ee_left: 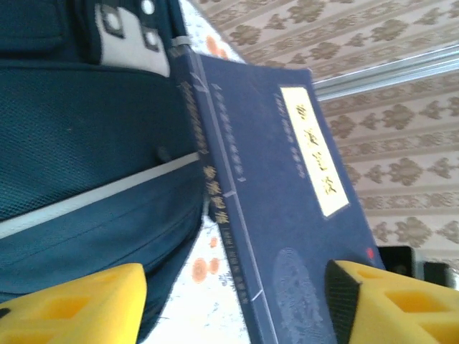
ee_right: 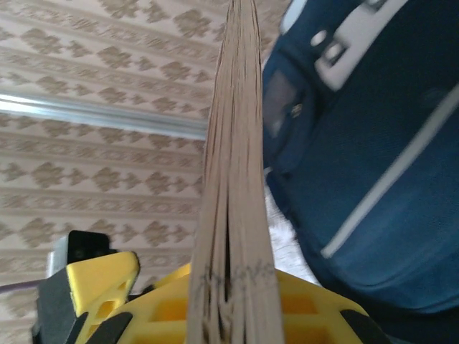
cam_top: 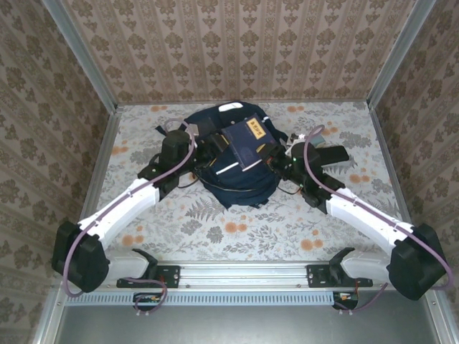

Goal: Pack books, pencil case, and school supplies into a backpack

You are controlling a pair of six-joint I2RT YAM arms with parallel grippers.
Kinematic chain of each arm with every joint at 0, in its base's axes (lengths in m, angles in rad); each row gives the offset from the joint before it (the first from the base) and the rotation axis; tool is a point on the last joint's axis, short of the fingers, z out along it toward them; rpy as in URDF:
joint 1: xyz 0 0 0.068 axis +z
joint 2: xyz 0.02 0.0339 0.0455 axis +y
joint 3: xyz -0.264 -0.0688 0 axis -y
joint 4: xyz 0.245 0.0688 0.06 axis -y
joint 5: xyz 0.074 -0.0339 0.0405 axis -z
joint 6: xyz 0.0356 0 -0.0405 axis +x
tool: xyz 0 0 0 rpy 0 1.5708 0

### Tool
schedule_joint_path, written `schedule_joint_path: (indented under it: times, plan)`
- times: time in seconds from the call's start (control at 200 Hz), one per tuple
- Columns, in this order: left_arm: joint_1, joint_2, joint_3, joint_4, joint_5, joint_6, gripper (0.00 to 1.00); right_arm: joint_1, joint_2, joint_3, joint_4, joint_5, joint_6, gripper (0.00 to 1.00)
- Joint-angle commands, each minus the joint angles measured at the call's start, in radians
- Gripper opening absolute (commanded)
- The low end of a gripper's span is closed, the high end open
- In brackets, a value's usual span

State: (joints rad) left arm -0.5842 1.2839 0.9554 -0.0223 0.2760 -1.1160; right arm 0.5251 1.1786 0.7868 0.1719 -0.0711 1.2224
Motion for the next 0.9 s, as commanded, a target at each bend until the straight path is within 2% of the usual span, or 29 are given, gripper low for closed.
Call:
schedule_joint_path:
  times: [0.0, 0.19, 0.32, 0.41, 0.625, 0.89]
  plan:
    - [0.002, 0.062, 0.090, -0.206, 0.008, 0.242, 0.72, -0.036, -0.097, 0.048, -0.200, 0.088, -0.173, 0.00]
    - [-0.051, 0.226, 0.272, -0.440, -0.022, 0.555, 0.72, -0.134, -0.230, 0.031, -0.460, 0.150, -0.273, 0.00]
    - [-0.128, 0.361, 0.426, -0.609, -0.152, 0.724, 0.71, -0.207, -0.331, -0.005, -0.591, 0.169, -0.299, 0.00]
    - [-0.177, 0.452, 0.532, -0.703, -0.238, 0.794, 0.71, -0.244, -0.388, -0.025, -0.664, 0.181, -0.310, 0.00]
    - [-0.275, 0.648, 0.739, -0.842, -0.365, 0.947, 0.73, -0.276, -0.465, -0.086, -0.741, 0.178, -0.293, 0.00]
    - [-0.327, 0.832, 0.902, -0.919, -0.491, 1.060, 0.67, -0.282, -0.488, -0.132, -0.739, 0.157, -0.265, 0.00]
